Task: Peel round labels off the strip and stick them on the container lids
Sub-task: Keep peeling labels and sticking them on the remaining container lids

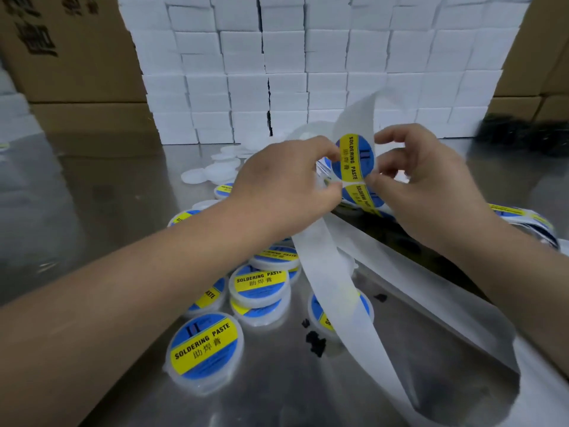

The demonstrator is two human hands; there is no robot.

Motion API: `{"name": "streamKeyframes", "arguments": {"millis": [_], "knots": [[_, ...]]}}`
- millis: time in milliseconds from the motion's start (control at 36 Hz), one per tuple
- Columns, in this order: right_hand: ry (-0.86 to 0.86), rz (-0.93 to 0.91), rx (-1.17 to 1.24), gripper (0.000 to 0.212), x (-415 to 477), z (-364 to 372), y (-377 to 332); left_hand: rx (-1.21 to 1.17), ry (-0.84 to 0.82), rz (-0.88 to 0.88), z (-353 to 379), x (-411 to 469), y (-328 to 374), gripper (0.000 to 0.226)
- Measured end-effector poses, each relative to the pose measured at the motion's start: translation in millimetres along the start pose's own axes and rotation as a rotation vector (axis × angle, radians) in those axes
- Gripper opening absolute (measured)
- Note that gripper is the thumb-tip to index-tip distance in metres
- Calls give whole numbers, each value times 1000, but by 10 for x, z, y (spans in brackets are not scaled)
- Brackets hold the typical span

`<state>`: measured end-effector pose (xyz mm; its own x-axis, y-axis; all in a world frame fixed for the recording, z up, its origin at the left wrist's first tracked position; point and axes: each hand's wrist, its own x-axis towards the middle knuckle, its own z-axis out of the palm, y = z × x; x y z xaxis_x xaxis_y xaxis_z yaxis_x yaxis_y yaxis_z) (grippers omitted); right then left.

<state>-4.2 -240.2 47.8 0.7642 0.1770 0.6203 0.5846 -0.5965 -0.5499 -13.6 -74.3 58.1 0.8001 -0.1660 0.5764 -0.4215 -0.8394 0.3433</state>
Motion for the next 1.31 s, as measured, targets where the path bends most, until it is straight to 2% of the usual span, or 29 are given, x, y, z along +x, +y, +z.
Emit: {"name": "streamKeyframes", "arguments": {"millis": [83,194,250,389,667,806,945,1028,1139,1222,1306], "knots": [[10,-32,17,35,-25,-2,-10,73,99,135,19,-20,-3,43],[-32,-93,7,36,-62,1,-22,138,140,226,19,-42,36,46],[-48,-118,1,40,-76,15,-27,145,96,205,36,-51,65,48],[-94,-151,-15,41,-68,20,-19,229,23,189,60,-30,57,34],[-143,-206,-18,51,-62,23,-37,222,-70,172,-20,24,18,45],[-134,-193,-21,49,-68,57,-8,185,-30,41,-90,112,-84,45],[-62,-155,-44,46,-61,48,1,174,100,-51,-239,209,-189,30],[-12,-142,-18,52,-69,42,-9,129,181,-108,-306,233,-249,26],[49,-190,1,61,-67,34,-46,58,290,-105,-325,215,-313,44],[108,-205,-46,53,-66,43,-45,63,297,-37,-276,144,-273,54],[219,-241,-110,44,-58,8,-58,97,265,26,-232,81,-190,52]]}}
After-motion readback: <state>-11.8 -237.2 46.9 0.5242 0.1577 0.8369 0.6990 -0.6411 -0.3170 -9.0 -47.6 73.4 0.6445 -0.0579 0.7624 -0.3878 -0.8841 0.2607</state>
